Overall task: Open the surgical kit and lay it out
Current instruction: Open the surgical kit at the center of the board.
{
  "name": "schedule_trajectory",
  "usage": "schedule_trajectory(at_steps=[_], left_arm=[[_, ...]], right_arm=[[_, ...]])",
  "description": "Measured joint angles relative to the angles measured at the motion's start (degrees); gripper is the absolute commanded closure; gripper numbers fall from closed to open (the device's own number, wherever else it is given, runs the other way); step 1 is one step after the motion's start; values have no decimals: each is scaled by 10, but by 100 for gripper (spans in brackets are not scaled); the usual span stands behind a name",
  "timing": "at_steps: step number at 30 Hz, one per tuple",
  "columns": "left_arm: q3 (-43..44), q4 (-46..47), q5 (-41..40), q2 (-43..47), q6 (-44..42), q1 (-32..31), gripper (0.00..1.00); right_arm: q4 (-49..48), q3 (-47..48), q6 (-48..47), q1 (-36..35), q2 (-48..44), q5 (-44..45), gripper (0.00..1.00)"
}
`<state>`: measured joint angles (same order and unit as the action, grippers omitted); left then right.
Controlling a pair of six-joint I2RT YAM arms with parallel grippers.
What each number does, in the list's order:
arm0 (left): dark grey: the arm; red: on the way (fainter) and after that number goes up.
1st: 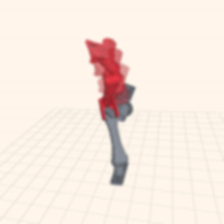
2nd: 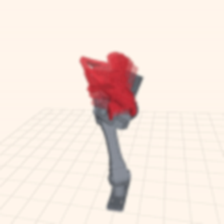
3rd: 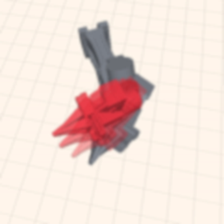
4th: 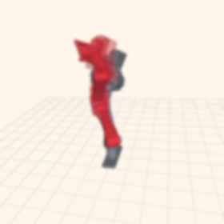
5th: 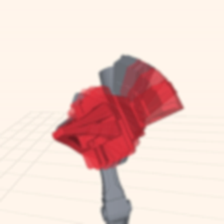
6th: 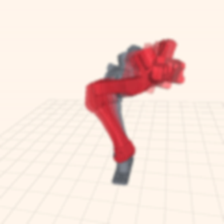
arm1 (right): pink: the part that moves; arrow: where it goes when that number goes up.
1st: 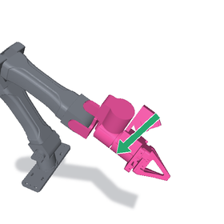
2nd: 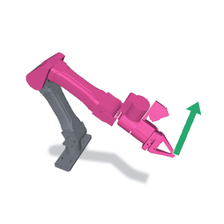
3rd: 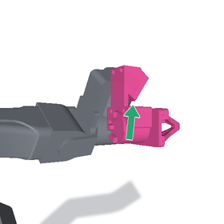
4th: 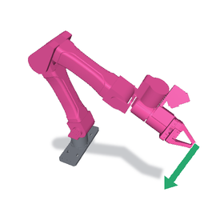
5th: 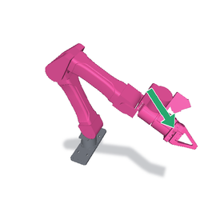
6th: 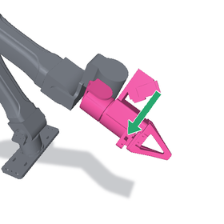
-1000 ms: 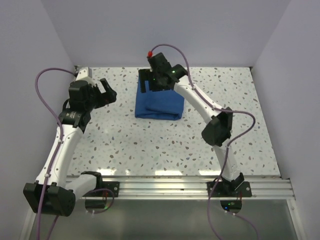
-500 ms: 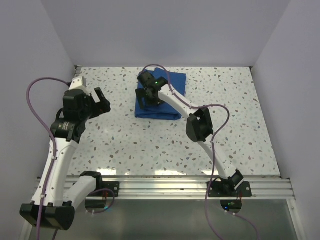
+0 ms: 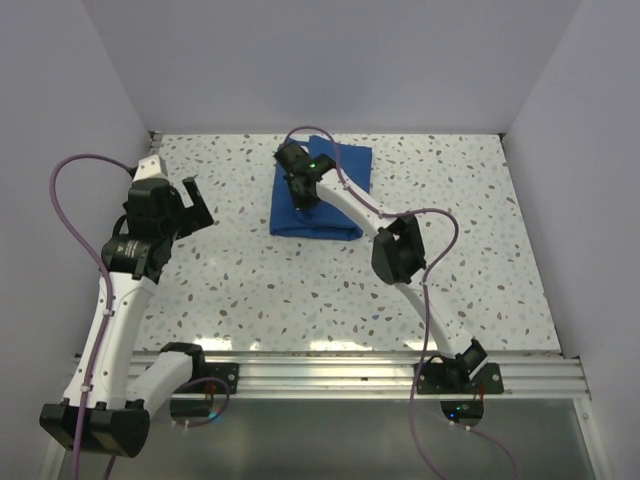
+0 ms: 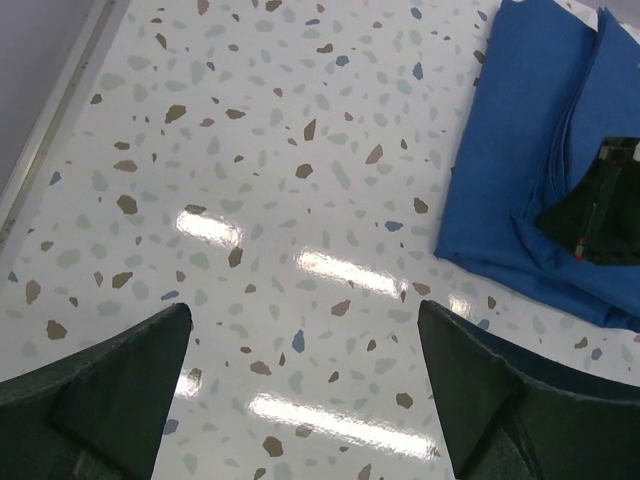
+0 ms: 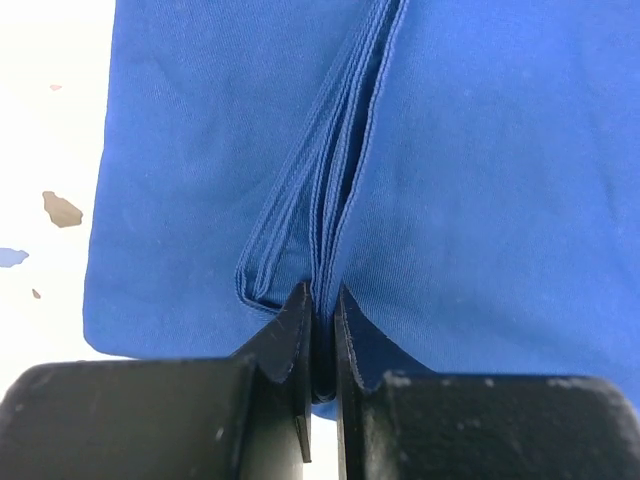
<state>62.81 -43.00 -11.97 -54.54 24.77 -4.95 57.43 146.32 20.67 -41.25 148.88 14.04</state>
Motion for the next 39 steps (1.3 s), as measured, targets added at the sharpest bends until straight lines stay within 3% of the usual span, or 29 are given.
schedule_trajectory(at_steps=[6,9,13,14,15,16,22,29,34,39], left_arm=[[12,5,-19,-19,11,0,0],[12,15,-17,-36,12,-1,1],[14,36,-2,-65,13,-8,6],[14,45,5,-75,13,-13,6],[15,53,11,-87,13,-20,6],[17,60,13,-101,13,-31,6],[83,92,4,-243,12,-164,8],[236,101,-35,-490,4,-306,11],[385,77,-60,-654,-14,-366,11],[514,68,-71,-766,-30,-386,10]], right_arm=[[-24,-81,-2,5,-79,35,100],[-48,-196,0,35,-207,57,100],[-82,-320,-2,135,-394,98,100],[-88,-349,-3,168,-433,109,90],[-93,-381,-2,199,-467,118,68],[-91,-406,1,222,-490,130,3],[-45,-485,26,252,-508,222,1],[9,-575,64,281,-539,243,2],[17,-605,85,282,-642,210,2],[23,-630,102,281,-746,175,2]])
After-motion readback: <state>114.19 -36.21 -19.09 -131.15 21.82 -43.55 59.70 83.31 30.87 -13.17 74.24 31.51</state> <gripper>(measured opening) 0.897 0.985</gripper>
